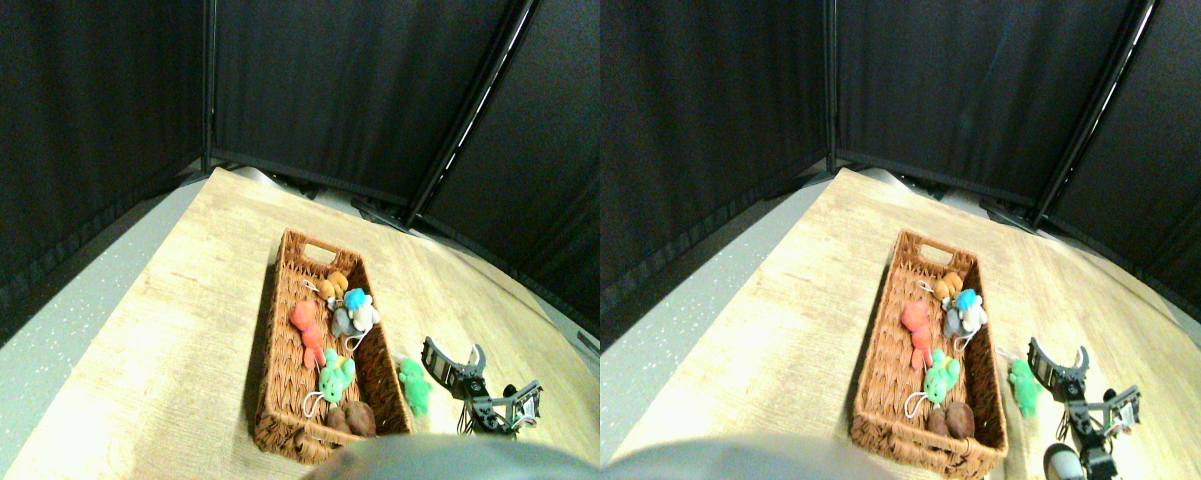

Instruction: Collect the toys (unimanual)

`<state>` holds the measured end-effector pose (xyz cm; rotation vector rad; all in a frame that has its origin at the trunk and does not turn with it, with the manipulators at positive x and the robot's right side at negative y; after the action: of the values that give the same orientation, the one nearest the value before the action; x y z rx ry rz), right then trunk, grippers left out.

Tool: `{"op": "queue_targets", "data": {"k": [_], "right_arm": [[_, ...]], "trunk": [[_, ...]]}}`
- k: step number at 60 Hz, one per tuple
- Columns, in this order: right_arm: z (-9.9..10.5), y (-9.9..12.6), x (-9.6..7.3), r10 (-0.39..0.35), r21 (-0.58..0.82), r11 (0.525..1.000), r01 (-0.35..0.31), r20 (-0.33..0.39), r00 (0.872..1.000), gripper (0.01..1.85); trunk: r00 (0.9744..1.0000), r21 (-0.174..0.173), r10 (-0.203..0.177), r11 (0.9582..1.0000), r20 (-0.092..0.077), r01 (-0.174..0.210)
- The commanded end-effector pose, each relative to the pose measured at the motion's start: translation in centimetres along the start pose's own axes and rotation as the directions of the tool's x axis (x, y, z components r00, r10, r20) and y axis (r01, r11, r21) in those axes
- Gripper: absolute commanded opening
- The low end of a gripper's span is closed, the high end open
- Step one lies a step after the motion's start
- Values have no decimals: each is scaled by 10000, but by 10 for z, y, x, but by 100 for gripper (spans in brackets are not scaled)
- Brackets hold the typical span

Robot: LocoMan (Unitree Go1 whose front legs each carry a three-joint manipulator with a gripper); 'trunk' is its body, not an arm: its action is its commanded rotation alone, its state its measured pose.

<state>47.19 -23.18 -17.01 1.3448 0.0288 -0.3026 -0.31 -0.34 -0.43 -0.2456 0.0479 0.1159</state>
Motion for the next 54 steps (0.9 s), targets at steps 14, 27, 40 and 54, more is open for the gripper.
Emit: {"op": "queue_targets", "data": {"k": [14, 27, 40, 54], "right_arm": [[-4, -39, 11, -671, 713, 9950, 702, -455, 9967, 74], [-6, -63, 27, -1414, 603, 9879, 1426, -235, 9897, 83], [-8, -66, 32, -1545, 424, 9870, 1551, -180, 9878, 83], [-8, -62, 33, -1477, 719, 9866, 1463, 138, 9889, 41]], "trunk": [[9995, -368, 314, 9988, -71, -316], [9991, -401, 421, 9983, -71, -423], [9990, -404, 442, 9982, -70, -445], [9991, -371, 413, 9984, -73, -416]]}}
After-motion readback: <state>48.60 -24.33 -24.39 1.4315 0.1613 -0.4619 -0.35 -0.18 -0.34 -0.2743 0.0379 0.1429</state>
